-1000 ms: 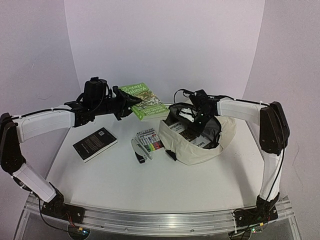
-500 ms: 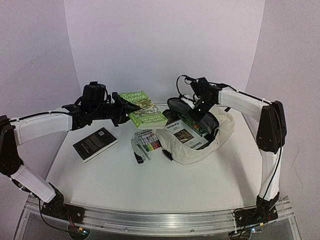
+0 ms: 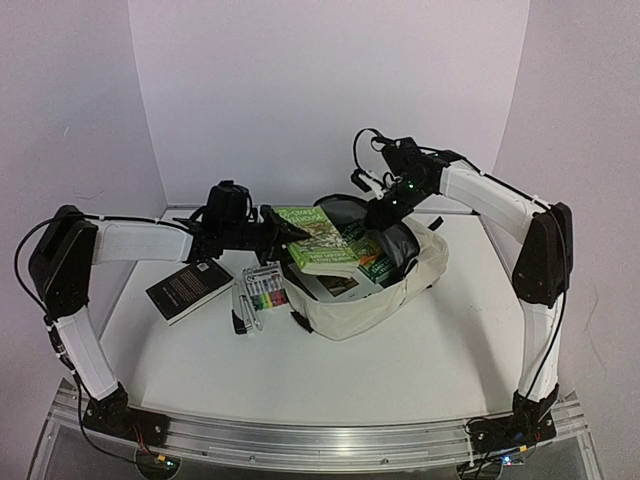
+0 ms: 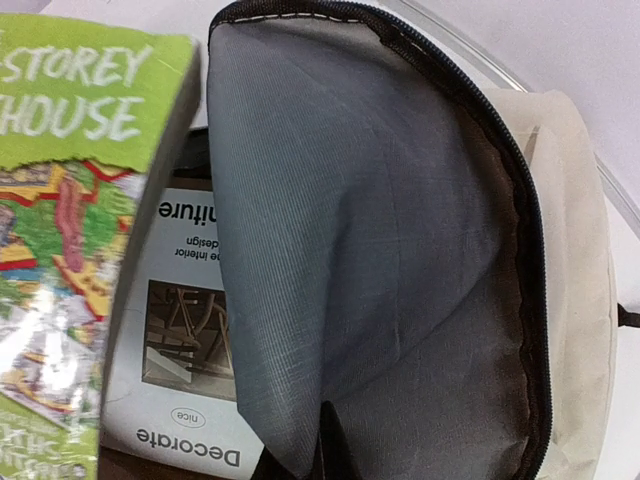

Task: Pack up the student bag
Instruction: Place the book in the student bag.

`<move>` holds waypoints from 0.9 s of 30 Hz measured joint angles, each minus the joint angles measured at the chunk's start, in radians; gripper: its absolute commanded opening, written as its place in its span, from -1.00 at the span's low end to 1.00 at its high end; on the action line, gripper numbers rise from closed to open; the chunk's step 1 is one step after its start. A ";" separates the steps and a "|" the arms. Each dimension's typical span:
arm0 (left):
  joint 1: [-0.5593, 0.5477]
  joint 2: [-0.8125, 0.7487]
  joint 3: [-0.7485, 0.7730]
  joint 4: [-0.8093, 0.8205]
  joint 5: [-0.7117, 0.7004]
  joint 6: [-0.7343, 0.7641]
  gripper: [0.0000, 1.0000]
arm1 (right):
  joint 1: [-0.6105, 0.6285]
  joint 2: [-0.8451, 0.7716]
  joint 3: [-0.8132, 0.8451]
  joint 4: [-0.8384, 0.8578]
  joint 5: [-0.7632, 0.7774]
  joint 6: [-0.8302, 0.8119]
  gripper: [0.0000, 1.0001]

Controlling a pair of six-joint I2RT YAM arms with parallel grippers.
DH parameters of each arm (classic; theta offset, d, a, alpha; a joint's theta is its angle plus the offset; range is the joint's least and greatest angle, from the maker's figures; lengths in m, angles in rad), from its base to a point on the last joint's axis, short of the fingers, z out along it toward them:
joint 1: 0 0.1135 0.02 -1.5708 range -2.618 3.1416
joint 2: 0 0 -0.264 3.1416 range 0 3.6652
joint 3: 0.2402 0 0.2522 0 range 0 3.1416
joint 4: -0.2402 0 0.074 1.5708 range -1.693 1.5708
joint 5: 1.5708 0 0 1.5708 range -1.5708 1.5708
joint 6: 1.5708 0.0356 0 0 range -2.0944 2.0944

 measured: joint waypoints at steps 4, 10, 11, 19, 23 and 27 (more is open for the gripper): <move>-0.008 0.071 0.011 -0.003 -0.018 -0.037 -1.00 | 0.000 0.000 0.000 -0.002 -0.008 0.022 -1.00; -0.019 0.101 0.003 -0.057 -0.066 -0.109 -1.00 | 0.000 0.000 -0.004 -0.003 -0.016 0.045 -1.00; -0.022 0.108 0.012 -0.083 -0.074 -0.113 -1.00 | 0.000 0.000 -0.008 -0.003 -0.019 0.048 -1.00; -0.060 0.264 0.197 -0.213 -0.126 -0.145 -0.94 | -0.002 -0.001 -0.054 0.015 -0.081 0.093 -1.00; -0.070 0.357 0.313 -0.220 -0.128 -0.164 -0.95 | -0.004 -0.005 -0.065 0.023 -0.093 0.126 -1.00; -0.074 0.415 0.409 -0.255 -0.125 -0.165 -0.95 | -0.004 -0.015 -0.070 0.031 -0.072 0.157 -1.00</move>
